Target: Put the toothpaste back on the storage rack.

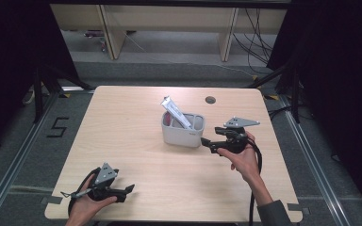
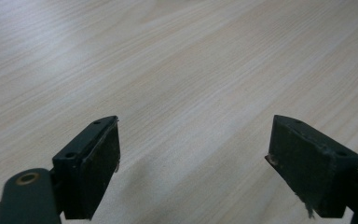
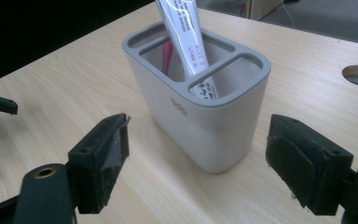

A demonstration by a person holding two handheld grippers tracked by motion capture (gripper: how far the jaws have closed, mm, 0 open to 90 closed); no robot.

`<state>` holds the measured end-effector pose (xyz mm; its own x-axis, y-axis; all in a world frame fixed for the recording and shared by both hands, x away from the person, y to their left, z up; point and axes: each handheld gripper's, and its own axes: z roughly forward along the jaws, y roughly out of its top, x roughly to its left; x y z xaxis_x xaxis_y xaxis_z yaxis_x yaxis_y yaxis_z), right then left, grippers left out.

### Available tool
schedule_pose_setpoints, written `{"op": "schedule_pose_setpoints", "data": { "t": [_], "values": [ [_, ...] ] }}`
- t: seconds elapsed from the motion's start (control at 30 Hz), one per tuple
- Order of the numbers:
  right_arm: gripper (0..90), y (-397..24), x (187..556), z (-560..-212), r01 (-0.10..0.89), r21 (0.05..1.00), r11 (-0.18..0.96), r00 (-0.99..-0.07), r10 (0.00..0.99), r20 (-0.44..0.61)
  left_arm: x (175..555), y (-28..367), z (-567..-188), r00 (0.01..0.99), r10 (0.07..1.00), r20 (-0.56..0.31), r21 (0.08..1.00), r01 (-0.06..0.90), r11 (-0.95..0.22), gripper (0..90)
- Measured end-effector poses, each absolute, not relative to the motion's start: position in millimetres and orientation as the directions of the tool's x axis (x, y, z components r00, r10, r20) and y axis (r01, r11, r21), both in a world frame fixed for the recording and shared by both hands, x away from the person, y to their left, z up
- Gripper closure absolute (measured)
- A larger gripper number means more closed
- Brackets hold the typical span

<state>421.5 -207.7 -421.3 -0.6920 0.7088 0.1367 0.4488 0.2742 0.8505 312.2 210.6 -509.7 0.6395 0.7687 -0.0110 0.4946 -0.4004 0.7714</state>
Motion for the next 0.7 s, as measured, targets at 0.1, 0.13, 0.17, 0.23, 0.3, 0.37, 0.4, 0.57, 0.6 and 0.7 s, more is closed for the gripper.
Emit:
{"op": "schedule_pose_setpoints", "data": {
  "t": [0.1, 0.13, 0.17, 0.23, 0.3, 0.37, 0.4, 0.57, 0.6, 0.7],
  "values": [
    [22.4, -208.4, 417.1, -422.8, 0.462, 0.846, 0.265, -0.694, 0.703, 0.159, 312.5, 211.5, -509.9, 0.647, 0.762, -0.008, 0.767, 0.493, -0.411, 16.3],
    [22.4, -209.9, 415.0, -423.9, 0.448, 0.851, 0.274, -0.688, 0.714, 0.132, 312.5, 211.3, -509.9, 0.647, 0.762, -0.008, 0.767, 0.493, -0.411, 16.3],
    [22.4, -209.9, 415.0, -423.9, 0.448, 0.851, 0.274, -0.688, 0.714, 0.132, 312.2, 211.1, -510.0, 0.646, 0.764, -0.008, 0.768, 0.493, -0.409, 16.3],
    [22.4, -209.3, 413.2, -424.9, 0.47, 0.841, 0.269, -0.692, 0.704, 0.161, 312.4, 211.0, -509.7, 0.646, 0.763, -0.009, 0.767, 0.494, -0.41, 16.3],
    [22.2, -208.6, 412.2, -427.0, 0.473, 0.841, 0.263, -0.693, 0.701, 0.17, 312.2, 211.5, -509.5, 0.648, 0.762, -0.009, 0.765, 0.495, -0.412, 16.3],
    [22.1, -209.6, 412.5, -428.4, 0.47, 0.841, 0.267, -0.695, 0.7, 0.166, 312.5, 212.0, -509.8, 0.645, 0.764, -0.01, 0.766, 0.496, -0.409, 16.3],
    [22.0, -210.2, 413.5, -429.4, 0.461, 0.843, 0.277, -0.701, 0.696, 0.155, 312.6, 212.5, -509.7, 0.647, 0.763, -0.007, 0.765, 0.494, -0.413, 16.3],
    [21.7, -211.9, 412.3, -430.7, 0.458, 0.841, 0.287, -0.697, 0.703, 0.14, 312.2, 213.7, -508.9, 0.644, 0.765, 0.007, 0.758, 0.495, -0.424, 16.3],
    [21.7, -211.9, 412.3, -430.7, 0.458, 0.841, 0.287, -0.697, 0.703, 0.14, 312.2, 213.7, -509.4, 0.644, 0.765, 0.007, 0.761, 0.493, -0.422, 16.3],
    [21.5, -211.1, 410.4, -432.4, 0.48, 0.832, 0.277, -0.694, 0.7, 0.168, 310.6, 213.3, -509.3, 0.646, 0.763, -0.002, 0.765, 0.492, -0.415, 16.3]
  ]
}}
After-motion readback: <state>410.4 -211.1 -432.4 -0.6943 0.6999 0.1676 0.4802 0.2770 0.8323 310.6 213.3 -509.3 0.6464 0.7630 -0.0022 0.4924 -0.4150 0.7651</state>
